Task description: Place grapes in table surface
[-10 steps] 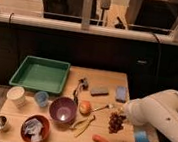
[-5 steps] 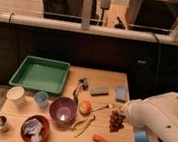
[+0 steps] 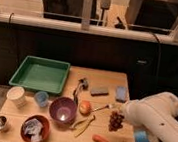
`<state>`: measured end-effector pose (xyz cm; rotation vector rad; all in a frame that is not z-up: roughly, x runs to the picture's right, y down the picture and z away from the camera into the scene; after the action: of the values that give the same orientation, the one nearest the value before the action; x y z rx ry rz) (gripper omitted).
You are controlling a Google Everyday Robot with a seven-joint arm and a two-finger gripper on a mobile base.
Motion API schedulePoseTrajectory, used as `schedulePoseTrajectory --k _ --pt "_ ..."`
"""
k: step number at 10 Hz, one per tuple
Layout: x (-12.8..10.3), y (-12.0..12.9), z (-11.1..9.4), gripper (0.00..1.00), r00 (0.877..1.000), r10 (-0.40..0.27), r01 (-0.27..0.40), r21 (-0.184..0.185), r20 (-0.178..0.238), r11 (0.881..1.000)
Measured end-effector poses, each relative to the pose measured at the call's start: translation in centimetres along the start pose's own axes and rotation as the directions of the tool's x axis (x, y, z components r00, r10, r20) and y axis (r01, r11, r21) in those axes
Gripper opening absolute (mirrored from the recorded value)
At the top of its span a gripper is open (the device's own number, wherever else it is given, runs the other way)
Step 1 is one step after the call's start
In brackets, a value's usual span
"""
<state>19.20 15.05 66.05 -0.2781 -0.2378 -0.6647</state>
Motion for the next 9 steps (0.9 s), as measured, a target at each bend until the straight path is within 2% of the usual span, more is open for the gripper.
schedulePoseTrajectory --k 5,7,9 --pt "2.7 0.1 4.7 0.0 0.997 0.043 -0.038 -0.067 0.07 0.997" --pt "3.6 0.8 7.7 0.0 0.993 0.07 -0.058 -0.125 0.099 0.99" --pt "3.4 1.6 9.9 0.0 0.989 0.087 -0.064 -0.179 0.121 0.982"
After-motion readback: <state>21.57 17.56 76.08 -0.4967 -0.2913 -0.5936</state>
